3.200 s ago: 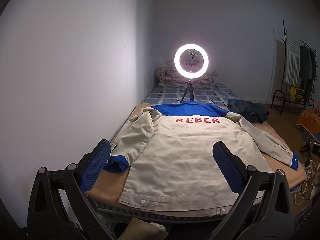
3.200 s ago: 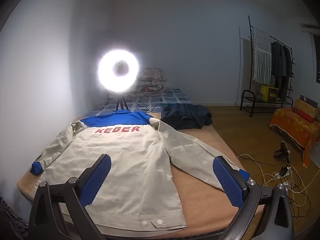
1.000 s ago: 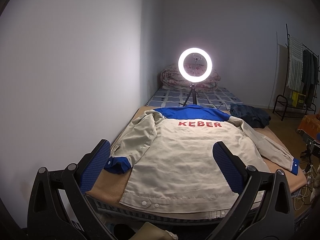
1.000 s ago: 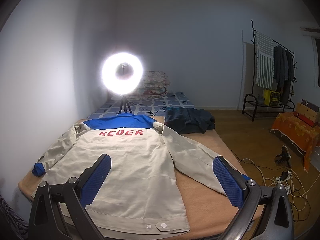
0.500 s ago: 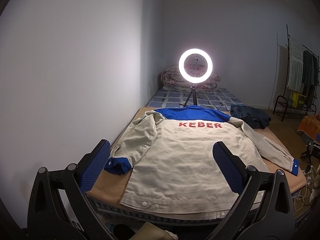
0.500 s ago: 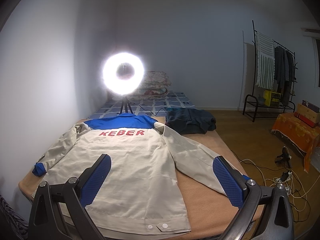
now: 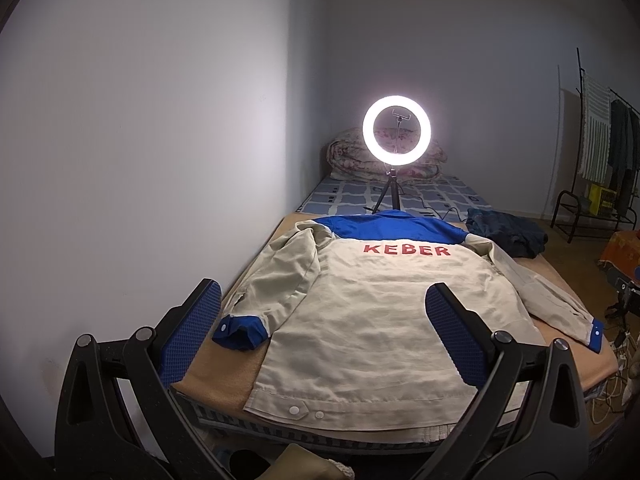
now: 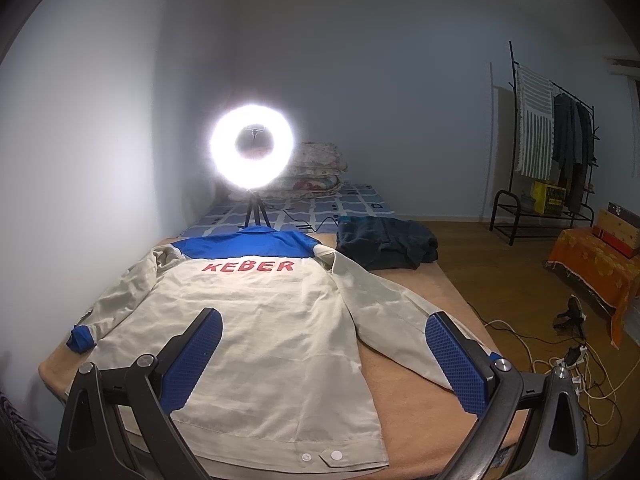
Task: Fold large clothes
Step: 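Move the right tool to the blue cuff of the sleeve nearest it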
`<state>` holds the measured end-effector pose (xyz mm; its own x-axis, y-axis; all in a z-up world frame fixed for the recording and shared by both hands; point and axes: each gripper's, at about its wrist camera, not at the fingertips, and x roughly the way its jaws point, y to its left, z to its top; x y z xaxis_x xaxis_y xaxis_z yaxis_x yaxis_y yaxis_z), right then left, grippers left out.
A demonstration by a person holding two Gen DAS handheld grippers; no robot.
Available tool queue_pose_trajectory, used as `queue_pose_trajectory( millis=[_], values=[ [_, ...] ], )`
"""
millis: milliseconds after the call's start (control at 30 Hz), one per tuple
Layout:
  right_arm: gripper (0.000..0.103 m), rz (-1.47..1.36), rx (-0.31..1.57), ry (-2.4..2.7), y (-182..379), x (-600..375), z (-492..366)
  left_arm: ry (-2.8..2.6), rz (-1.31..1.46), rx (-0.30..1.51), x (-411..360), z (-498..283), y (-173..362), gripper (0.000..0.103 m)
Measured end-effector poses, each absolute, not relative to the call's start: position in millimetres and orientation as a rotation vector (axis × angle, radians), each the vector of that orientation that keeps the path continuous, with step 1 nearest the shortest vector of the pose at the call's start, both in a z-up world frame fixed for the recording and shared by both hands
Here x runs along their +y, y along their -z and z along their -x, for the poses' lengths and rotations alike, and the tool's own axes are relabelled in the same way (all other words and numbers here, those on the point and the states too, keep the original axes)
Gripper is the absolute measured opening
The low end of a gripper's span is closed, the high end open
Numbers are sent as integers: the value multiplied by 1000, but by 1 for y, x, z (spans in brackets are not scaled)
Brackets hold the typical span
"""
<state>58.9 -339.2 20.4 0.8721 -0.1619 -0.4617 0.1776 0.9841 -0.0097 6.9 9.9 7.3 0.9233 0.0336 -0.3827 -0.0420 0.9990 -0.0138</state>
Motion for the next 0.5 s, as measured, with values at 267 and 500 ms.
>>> queue_pose_trajectory(
  millis=[267, 500],
  values=[
    [103, 25, 510, 102, -19, -315, -93, -63, -23, 398, 18, -23, 1, 103],
    [103, 86, 520, 52, -23, -278, -138, -74, -66, 427, 33, -44, 10, 103]
  ],
)
